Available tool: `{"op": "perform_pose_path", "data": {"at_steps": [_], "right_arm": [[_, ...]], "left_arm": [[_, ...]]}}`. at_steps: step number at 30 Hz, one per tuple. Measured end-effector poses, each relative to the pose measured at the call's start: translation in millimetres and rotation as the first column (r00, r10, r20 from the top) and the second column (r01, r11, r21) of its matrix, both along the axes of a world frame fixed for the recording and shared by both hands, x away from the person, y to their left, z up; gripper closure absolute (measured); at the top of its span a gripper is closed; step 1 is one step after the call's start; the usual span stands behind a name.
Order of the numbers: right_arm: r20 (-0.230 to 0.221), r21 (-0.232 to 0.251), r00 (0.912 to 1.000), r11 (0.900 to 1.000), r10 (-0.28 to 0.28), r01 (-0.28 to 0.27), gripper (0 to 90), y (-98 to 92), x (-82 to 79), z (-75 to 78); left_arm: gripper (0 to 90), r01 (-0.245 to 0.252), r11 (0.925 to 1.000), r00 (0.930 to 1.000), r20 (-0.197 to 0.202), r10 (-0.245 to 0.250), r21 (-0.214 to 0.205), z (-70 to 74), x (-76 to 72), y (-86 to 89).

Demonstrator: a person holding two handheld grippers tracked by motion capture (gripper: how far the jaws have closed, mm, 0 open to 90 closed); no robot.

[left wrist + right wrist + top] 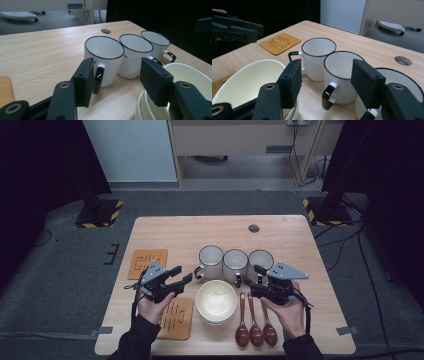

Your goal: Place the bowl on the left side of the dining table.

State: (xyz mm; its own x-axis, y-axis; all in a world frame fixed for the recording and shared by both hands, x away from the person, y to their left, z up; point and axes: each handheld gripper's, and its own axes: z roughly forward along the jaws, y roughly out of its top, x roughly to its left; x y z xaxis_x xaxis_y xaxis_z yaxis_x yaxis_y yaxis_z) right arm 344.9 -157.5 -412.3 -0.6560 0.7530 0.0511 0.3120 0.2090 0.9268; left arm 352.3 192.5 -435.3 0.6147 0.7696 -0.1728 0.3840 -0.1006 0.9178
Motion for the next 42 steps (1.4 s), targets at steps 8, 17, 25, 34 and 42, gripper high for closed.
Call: {"op": "perform_pose_path", "data": {"at_steps": [8, 17, 25, 34, 42], "right_arm": [[-0.010, -0.024, 0.9992, 0.9990, 0.038, -0.039, 44.8, 16.7, -1.2, -1.1], [-0.064, -0.043, 0.9960, 0.9970, 0.061, -0.064, 51.5, 33.2, -1.5, -7.6], [-0.118, -0.073, 0.9899, 0.9934, 0.079, -0.088, 56.4, 42.8, -1.8, -19.1], [-0.161, -0.096, 0.9834, 0.9903, 0.084, -0.100, 61.5, 48.9, -1.4, -28.6], [-0.197, -0.118, 0.9771, 0.9874, 0.080, -0.105, 70.4, 54.1, -0.1, -33.7]], "left_arm": [[47.9, 0.029, 0.9995, 0.9995, -0.008, -0.029, 0.013, -1.8, -2.8, -10.1], [52.2, 0.070, 0.9972, 0.9971, -0.033, -0.069, 0.027, -8.4, -6.5, -23.0], [55.2, 0.090, 0.9951, 0.9948, -0.051, -0.088, 0.039, -14.8, -8.8, -30.4], [60.2, 0.100, 0.9936, 0.9931, -0.067, -0.097, 0.051, -18.8, -10.2, -35.2], [64.8, 0.109, 0.9918, 0.9905, -0.091, -0.103, 0.066, -22.8, -9.5, -37.6]]}}
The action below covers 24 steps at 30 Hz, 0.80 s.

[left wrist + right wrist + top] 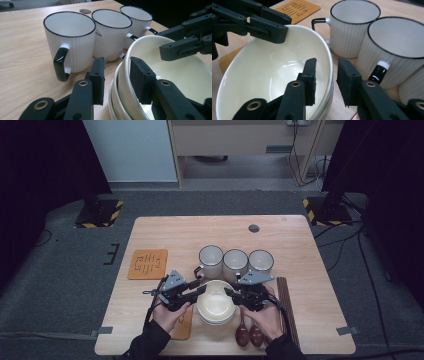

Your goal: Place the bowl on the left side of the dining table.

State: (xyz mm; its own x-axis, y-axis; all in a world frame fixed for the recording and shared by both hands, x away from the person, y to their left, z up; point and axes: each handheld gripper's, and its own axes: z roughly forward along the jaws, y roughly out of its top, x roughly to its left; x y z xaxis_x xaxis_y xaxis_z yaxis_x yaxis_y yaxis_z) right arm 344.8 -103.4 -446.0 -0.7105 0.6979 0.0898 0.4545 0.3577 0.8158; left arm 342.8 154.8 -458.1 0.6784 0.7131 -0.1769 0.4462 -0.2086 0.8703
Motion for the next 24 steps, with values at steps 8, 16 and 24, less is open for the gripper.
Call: {"op": "perform_pose_path", "data": {"at_steps": [8, 16, 24], "right_arm": [[-0.030, -0.028, 0.9995, 0.9996, -0.007, 0.006, 76.5, 2.9, 1.4, -3.2], [-0.043, -0.056, 0.9983, 0.9978, -0.039, 0.037, 79.6, 8.2, 2.1, -2.4], [-0.039, -0.089, 0.9962, 0.9933, -0.078, 0.074, 82.4, 13.6, 1.5, -1.1]], "left_arm": [[69.4, 0.013, 0.9999, 0.9999, -0.011, -0.013, 0.008, -2.7, -0.7, -4.1], [72.1, 0.012, 0.9991, 0.9998, -0.014, -0.011, 0.040, -5.9, -2.1, -9.1], [72.8, 0.000, 0.9985, 1.0000, -0.009, 0.000, 0.054, -6.0, -3.1, -11.0]]}}
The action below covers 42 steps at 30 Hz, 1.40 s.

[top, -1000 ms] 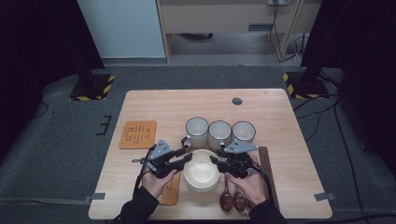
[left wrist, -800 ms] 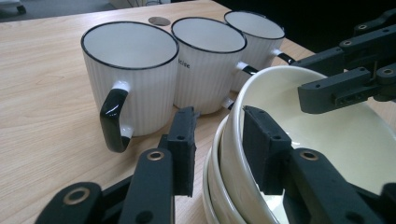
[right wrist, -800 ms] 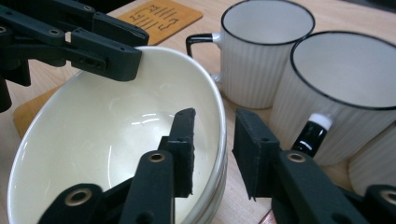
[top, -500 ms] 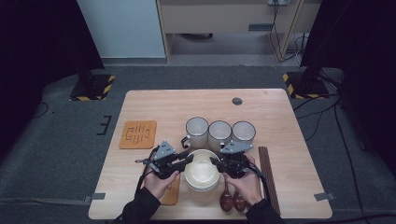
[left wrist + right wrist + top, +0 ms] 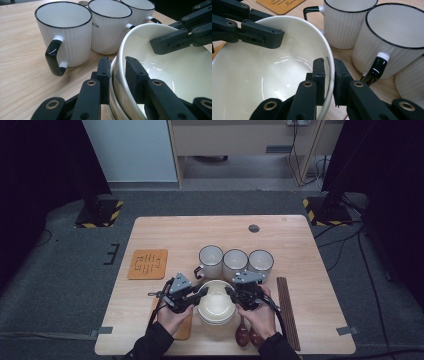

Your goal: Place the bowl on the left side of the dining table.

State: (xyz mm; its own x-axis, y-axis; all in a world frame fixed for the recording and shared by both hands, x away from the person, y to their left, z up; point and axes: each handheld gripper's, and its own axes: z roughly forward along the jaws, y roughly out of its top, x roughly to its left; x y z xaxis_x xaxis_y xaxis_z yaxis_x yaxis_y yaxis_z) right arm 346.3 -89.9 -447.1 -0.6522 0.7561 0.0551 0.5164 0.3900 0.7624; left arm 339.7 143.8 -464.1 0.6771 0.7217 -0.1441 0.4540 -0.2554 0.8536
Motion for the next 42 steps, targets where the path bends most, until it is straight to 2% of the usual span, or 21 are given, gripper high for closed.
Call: {"op": "perform_pose_path", "data": {"at_steps": [5, 13, 21, 25, 29, 34, 38, 41, 42], "right_arm": [[0.002, 0.003, 0.9998, 0.9998, -0.018, 0.018, 83.6, 1.4, 0.2, -0.3], [-0.002, 0.019, 1.0000, 0.9998, -0.009, 0.009, 83.7, 0.1, 1.4, -0.4], [0.055, 0.014, 0.9985, 0.9999, 0.000, -0.001, 83.5, -0.1, -1.8, 7.0], [0.083, 0.006, 0.9965, 0.9999, 0.010, -0.011, 83.5, 2.6, -3.9, 12.4], [0.120, -0.011, 0.9927, 0.9999, 0.008, -0.007, 83.4, 6.9, -8.4, 18.0], [0.137, -0.026, 0.9906, 0.9997, 0.005, -0.001, 83.0, 8.9, -10.5, 19.6], [0.150, -0.020, 0.9887, 0.9998, 0.007, -0.005, 82.8, 9.9, -11.7, 20.2], [0.140, -0.025, 0.9901, 0.9997, 0.009, -0.005, 82.1, 9.7, -12.4, 21.5], [0.137, -0.024, 0.9905, 0.9997, 0.006, -0.003, 81.8, 9.4, -12.7, 21.8]], "left_arm": [[72.3, 0.002, 1.0000, 1.0000, -0.001, -0.002, 0.002, -0.2, 0.0, 0.0], [71.3, 0.008, 0.9999, 0.9999, -0.010, -0.008, -0.006, 0.0, 0.7, 0.9], [68.7, 0.004, 0.9999, 0.9999, -0.011, -0.004, -0.014, 2.5, -0.1, 0.0], [68.6, -0.009, 1.0000, 1.0000, -0.001, 0.009, -0.001, 4.0, -1.9, -3.0], [74.9, -0.031, 0.9995, 0.9995, -0.010, 0.031, -0.005, 5.8, -2.6, -4.9], [81.1, -0.079, 0.9964, 0.9968, -0.008, 0.079, 0.032, 8.1, -3.5, -8.4], [81.7, -0.086, 0.9958, 0.9963, 0.002, 0.086, 0.031, 10.3, -5.3, -7.5], [81.5, -0.082, 0.9964, 0.9966, 0.015, 0.082, 0.021, 11.8, -6.5, -6.4], [81.3, -0.081, 0.9962, 0.9965, 0.025, 0.080, 0.033, 12.6, -6.9, -7.4]]}}
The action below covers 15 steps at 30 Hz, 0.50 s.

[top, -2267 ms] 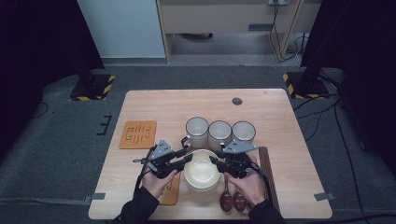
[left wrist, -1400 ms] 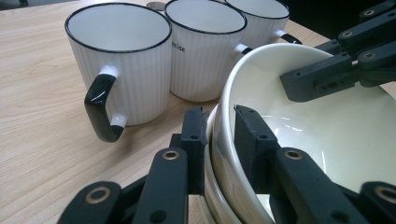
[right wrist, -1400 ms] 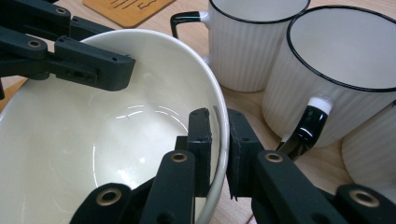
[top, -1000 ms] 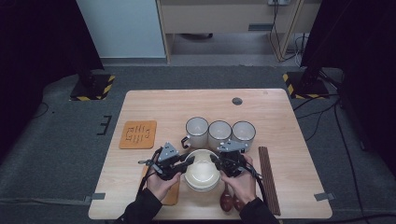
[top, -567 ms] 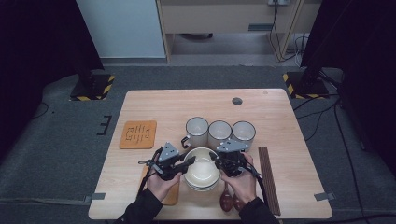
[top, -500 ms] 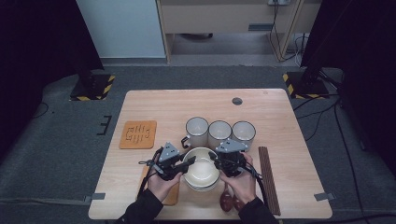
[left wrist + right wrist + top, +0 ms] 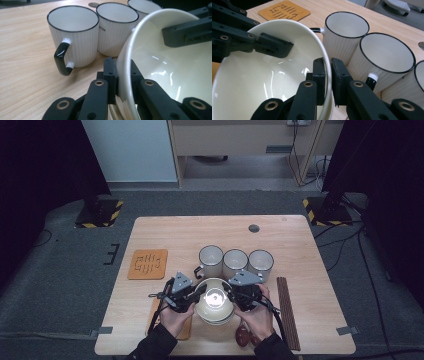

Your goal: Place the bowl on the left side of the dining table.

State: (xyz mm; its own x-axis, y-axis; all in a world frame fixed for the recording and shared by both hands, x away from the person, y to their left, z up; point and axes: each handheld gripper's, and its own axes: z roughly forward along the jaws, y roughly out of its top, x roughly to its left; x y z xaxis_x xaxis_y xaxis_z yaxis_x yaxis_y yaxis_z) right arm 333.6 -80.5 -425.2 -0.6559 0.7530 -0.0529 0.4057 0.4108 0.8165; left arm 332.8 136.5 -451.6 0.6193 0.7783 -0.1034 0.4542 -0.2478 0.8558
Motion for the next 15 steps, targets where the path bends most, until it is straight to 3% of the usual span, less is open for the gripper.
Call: {"op": "perform_pose_path", "data": {"at_steps": [6, 15], "right_arm": [[-0.053, 0.014, 0.9983, 0.9996, -0.025, 0.025, 75.5, -3.2, 1.1, -0.4], [-0.103, 0.022, 0.9937, 0.9986, -0.045, 0.048, 82.0, 0.5, 3.9, -0.9]], "left_arm": [[81.4, -0.009, 1.0000, 0.9997, 0.024, 0.009, -0.003, 4.3, -1.8, 0.1], [80.8, -0.007, 0.9999, 0.9989, 0.047, 0.008, -0.015, 12.1, -6.1, -1.3]]}}
